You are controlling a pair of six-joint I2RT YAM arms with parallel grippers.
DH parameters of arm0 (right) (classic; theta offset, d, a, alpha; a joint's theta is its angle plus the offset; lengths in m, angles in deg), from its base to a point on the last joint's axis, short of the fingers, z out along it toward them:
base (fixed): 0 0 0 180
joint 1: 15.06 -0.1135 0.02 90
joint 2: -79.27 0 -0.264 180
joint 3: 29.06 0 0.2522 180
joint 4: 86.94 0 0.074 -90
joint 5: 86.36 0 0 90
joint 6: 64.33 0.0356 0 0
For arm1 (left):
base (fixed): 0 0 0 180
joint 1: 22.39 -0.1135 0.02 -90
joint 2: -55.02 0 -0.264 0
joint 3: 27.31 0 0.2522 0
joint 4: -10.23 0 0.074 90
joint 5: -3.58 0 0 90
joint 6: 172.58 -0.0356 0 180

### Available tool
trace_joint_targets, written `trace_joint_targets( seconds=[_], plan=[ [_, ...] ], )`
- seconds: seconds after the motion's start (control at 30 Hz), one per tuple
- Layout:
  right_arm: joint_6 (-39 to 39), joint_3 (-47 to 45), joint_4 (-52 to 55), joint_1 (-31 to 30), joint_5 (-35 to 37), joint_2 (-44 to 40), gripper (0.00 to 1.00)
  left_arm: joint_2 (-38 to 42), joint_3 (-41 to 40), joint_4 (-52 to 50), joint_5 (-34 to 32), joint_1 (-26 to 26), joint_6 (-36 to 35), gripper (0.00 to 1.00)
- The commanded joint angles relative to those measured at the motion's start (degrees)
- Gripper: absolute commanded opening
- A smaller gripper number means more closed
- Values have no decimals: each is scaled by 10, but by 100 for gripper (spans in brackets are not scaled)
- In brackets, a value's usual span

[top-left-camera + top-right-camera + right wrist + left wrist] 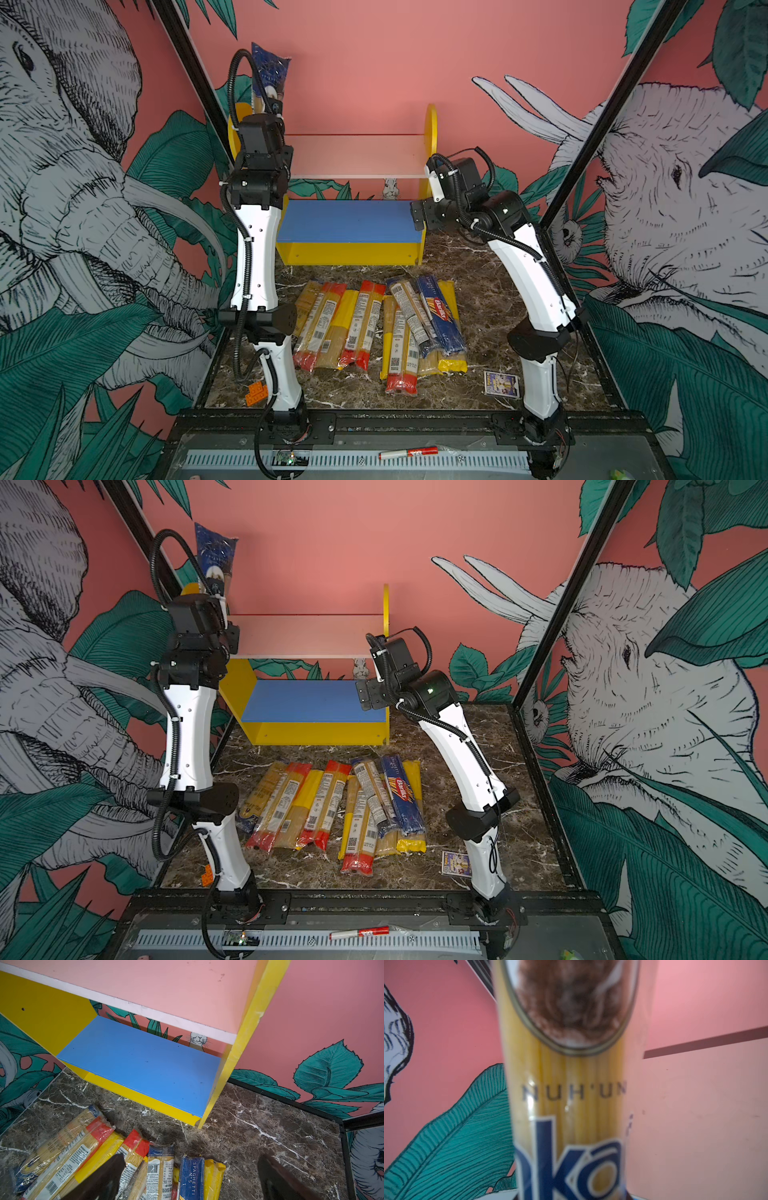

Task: Arrange pasta packages on shelves
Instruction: Place the pasta bag on the shelf.

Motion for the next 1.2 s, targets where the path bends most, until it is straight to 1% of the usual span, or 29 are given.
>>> trace_joint_targets(
  seconds=[0.0, 0.13, 0.37, 0.6, 0.63, 0.67, 0.7, 0.73, 0.77, 0.8, 0.87, 0.97, 1.0, 1.1, 1.17],
  plan=[
    [9, 13, -10, -4, 23, 8, 99, 16, 11, 93, 19, -19, 15, 0],
    [10, 13, -13, -4, 25, 15, 99, 5, 11, 105, 40, -26, 27, 0],
    [17, 9, -12, -4, 28, 24, 99, -16, 12, 131, 55, -29, 26, 0],
    [22, 4, -9, -3, 29, 24, 99, -34, 13, 138, 46, -33, 24, 1],
    [23, 5, -9, -2, 30, 24, 99, -36, 11, 136, 47, -34, 25, 7],
    [24, 4, -9, -2, 31, 23, 99, -38, 11, 135, 46, -35, 25, 8],
    [25, 4, -7, 0, 31, 23, 99, -40, 11, 132, 47, -38, 26, 15],
    [27, 5, -6, 1, 31, 22, 99, -41, 11, 128, 49, -39, 27, 26],
    [28, 4, -4, 3, 32, 22, 99, -41, 9, 126, 50, -40, 30, 39],
    [29, 4, -2, 4, 33, 21, 99, -40, 6, 125, 52, -40, 30, 49],
    [30, 4, 1, 8, 36, 20, 99, -41, 2, 124, 54, -41, 30, 55],
    [29, 4, 5, 10, 38, 17, 99, -38, -4, 117, 52, -41, 30, 74],
    [30, 5, 8, 11, 39, 16, 99, -35, -9, 116, 51, -42, 29, 77],
    [28, 1, 13, 12, 45, 13, 99, -26, -22, 113, 53, -41, 31, 78],
    [26, -4, 14, 12, 46, 11, 99, -20, -28, 107, 59, -41, 39, 82]
  ],
)
